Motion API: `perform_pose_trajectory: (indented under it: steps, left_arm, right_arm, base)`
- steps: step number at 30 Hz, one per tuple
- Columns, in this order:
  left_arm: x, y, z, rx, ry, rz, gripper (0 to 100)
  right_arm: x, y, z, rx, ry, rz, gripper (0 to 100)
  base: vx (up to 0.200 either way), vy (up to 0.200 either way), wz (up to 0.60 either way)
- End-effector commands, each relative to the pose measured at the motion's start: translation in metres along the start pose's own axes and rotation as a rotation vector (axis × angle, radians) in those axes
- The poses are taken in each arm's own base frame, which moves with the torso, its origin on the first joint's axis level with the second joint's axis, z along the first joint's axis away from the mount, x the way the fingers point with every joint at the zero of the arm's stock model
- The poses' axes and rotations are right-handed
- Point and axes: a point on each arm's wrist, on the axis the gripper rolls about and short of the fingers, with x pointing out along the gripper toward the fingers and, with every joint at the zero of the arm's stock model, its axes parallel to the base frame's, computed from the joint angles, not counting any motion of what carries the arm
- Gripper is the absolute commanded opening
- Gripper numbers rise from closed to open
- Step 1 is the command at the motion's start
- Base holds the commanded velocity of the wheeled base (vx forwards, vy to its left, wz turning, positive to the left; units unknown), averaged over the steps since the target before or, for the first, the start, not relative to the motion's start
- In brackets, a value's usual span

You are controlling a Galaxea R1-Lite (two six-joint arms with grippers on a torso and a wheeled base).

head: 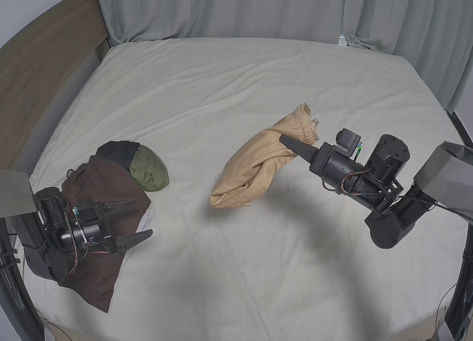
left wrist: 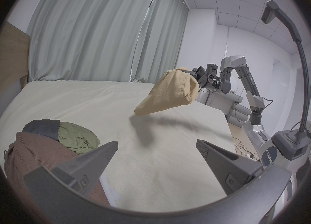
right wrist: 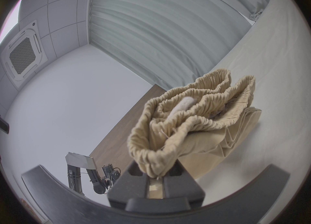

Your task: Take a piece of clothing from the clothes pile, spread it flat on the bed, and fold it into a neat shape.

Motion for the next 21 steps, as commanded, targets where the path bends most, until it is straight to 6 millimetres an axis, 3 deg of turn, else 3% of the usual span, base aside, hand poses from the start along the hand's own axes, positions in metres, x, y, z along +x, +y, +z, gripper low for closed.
perform_pose_trajectory:
  steps: [1,21]
  left_arm:
    - [0.000,0.001,0.000,0.001,0.000,0.002,100]
    - [0.000,0.000,-0.001,-0.004,0.002,0.000,100]
  right_arm:
    - [0.007,-0.012,0.000,0.006,-0.013,-0.002,0]
    - [0.044,-0.048,0.015,0.024,-0.037,-0.019,0]
  base:
    - [0.000,0.000,0.00]
    - [0.000,0.000,0.00]
